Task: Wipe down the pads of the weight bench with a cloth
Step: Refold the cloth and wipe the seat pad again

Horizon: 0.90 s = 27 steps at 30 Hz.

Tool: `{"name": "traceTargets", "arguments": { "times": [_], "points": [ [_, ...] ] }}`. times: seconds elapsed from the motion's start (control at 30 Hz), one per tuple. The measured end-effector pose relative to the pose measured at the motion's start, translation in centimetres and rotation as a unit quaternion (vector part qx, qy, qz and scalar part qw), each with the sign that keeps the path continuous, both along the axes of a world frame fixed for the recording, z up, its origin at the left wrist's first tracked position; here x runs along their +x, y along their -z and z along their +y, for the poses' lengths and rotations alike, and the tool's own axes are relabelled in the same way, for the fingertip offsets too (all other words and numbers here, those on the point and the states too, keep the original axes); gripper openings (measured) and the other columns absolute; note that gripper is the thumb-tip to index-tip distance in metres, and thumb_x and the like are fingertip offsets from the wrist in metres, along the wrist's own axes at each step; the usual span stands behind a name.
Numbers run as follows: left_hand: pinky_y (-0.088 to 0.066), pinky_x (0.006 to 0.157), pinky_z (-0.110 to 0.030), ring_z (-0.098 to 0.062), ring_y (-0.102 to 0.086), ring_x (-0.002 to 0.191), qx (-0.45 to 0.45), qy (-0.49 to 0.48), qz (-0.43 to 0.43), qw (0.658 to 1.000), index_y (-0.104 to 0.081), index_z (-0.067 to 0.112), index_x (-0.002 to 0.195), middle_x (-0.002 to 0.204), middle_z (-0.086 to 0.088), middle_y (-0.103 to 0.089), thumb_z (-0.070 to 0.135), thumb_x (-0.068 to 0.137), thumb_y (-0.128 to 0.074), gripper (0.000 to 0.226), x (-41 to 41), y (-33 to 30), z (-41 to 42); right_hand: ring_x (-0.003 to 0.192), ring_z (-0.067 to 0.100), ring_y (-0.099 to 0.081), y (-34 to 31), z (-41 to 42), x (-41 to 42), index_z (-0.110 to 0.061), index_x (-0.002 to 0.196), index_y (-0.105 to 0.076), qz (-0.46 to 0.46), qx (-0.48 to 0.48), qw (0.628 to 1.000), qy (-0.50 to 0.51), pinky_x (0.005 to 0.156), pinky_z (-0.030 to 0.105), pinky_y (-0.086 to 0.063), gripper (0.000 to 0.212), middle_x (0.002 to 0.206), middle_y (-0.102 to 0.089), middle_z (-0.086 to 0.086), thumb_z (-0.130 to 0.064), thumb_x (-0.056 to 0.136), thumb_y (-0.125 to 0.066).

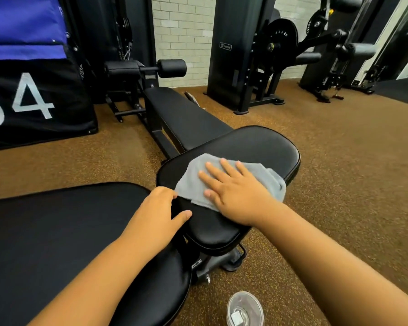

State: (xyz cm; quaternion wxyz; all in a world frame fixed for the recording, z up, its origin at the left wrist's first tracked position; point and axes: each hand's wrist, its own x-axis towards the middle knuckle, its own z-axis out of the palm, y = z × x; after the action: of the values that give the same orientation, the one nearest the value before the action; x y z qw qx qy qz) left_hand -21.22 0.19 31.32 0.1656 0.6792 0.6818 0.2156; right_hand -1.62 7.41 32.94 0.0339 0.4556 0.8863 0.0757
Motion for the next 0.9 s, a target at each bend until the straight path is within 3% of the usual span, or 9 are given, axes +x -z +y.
{"name": "traceTargets", "arguments": {
  "times": [0.1, 0.2, 0.3, 0.43, 0.53, 0.63, 0.7, 0.77, 0.9],
  "points": [
    [-0.036, 0.105, -0.027, -0.014, -0.041, 0.133, -0.027, 0.000, -0.010, 1.000, -0.036, 0.017, 0.147, 0.150, 0.006, -0.032, 0.052, 0.089, -0.060, 0.071, -0.1, 0.3, -0.3, 0.149, 0.026, -0.008, -0.9, 0.9, 3.3, -0.034, 0.154, -0.012, 0.005, 0.016, 1.000, 0.019, 0.118, 0.049, -0.009, 0.066, 0.163, -0.010, -0.005, -0.053, 0.092, 0.004],
    [-0.034, 0.109, -0.028, -0.014, -0.037, 0.137, -0.035, 0.002, -0.013, 0.999, -0.031, 0.016, 0.150, 0.156, 0.005, -0.024, 0.053, 0.090, -0.057, 0.075, 0.0, 0.4, -0.4, 0.149, 0.028, -0.006, -2.7, 5.5, 7.4, -0.032, 0.154, -0.010, 0.008, 0.037, 0.990, 0.138, 0.118, 0.049, -0.008, 0.054, 0.163, -0.006, -0.002, -0.047, 0.102, -0.012],
    [-0.033, 0.108, -0.027, -0.014, -0.036, 0.138, -0.041, 0.003, -0.009, 0.999, -0.029, 0.015, 0.151, 0.158, 0.006, -0.020, 0.053, 0.092, -0.054, 0.075, 0.3, 0.4, -0.5, 0.149, 0.031, 0.000, -3.3, 7.8, 7.9, -0.030, 0.154, -0.009, 0.037, 0.024, 0.973, 0.225, 0.119, 0.053, -0.005, 0.055, 0.163, -0.002, 0.000, -0.047, 0.102, -0.012],
    [-0.035, 0.105, -0.026, -0.013, -0.038, 0.136, -0.034, -0.001, -0.015, 0.999, -0.027, 0.016, 0.153, 0.158, 0.009, -0.018, 0.054, 0.092, -0.053, 0.076, 0.3, 0.5, -0.8, 0.149, 0.034, -0.001, -1.8, 5.1, 3.4, -0.026, 0.154, -0.007, 0.016, 0.041, 0.984, 0.173, 0.118, 0.054, -0.005, 0.059, 0.163, -0.004, 0.003, -0.049, 0.099, -0.005],
    [-0.035, 0.105, -0.027, -0.013, -0.036, 0.137, -0.035, -0.003, -0.013, 0.999, -0.027, 0.016, 0.153, 0.157, 0.010, -0.018, 0.054, 0.092, -0.052, 0.076, 0.2, 0.6, -0.7, 0.149, 0.033, -0.003, -0.9, 1.7, 1.3, -0.028, 0.154, -0.005, 0.000, 0.021, 0.997, 0.079, 0.117, 0.053, -0.005, 0.078, 0.163, -0.005, 0.002, -0.056, 0.084, 0.014],
    [-0.036, 0.105, -0.028, -0.014, -0.037, 0.137, -0.040, -0.002, -0.007, 0.999, -0.027, 0.015, 0.152, 0.157, 0.009, -0.018, 0.055, 0.093, -0.051, 0.076, 0.3, 0.5, -0.6, 0.150, 0.028, -0.002, -0.9, 1.2, 2.4, -0.032, 0.154, -0.006, -0.012, -0.006, 1.000, 0.028, 0.119, 0.050, -0.005, 0.080, 0.163, -0.003, -0.004, -0.058, 0.081, 0.015],
    [-0.036, 0.105, -0.028, -0.014, -0.036, 0.137, -0.040, -0.003, -0.005, 0.999, -0.027, 0.015, 0.152, 0.157, 0.009, -0.018, 0.054, 0.093, -0.051, 0.075, 0.4, 0.3, -0.6, 0.149, 0.028, -0.004, -1.5, 3.2, 4.0, -0.033, 0.154, -0.007, -0.014, 0.010, 0.999, 0.044, 0.119, 0.051, -0.007, 0.070, 0.163, -0.004, -0.004, -0.058, 0.090, 0.005],
    [-0.035, 0.105, -0.028, -0.014, -0.035, 0.138, -0.038, -0.004, -0.008, 0.999, -0.028, 0.015, 0.151, 0.157, 0.008, -0.019, 0.054, 0.093, -0.052, 0.074, 0.5, 0.3, -0.7, 0.149, 0.029, -0.004, -2.3, 5.9, 5.2, -0.032, 0.154, -0.008, -0.005, 0.027, 0.992, 0.122, 0.118, 0.052, -0.007, 0.058, 0.163, -0.004, -0.002, -0.052, 0.099, -0.008],
    [-0.036, 0.105, -0.029, -0.015, -0.036, 0.138, -0.042, -0.004, -0.018, 0.999, -0.029, 0.015, 0.151, 0.157, 0.007, -0.020, 0.053, 0.092, -0.053, 0.074, 0.4, 0.5, -0.9, 0.148, 0.036, 0.001, -2.2, 6.6, 3.5, -0.026, 0.154, -0.007, 0.030, 0.035, 0.973, 0.227, 0.118, 0.057, -0.002, 0.056, 0.163, -0.002, 0.004, -0.046, 0.102, -0.011]
  ]
}}
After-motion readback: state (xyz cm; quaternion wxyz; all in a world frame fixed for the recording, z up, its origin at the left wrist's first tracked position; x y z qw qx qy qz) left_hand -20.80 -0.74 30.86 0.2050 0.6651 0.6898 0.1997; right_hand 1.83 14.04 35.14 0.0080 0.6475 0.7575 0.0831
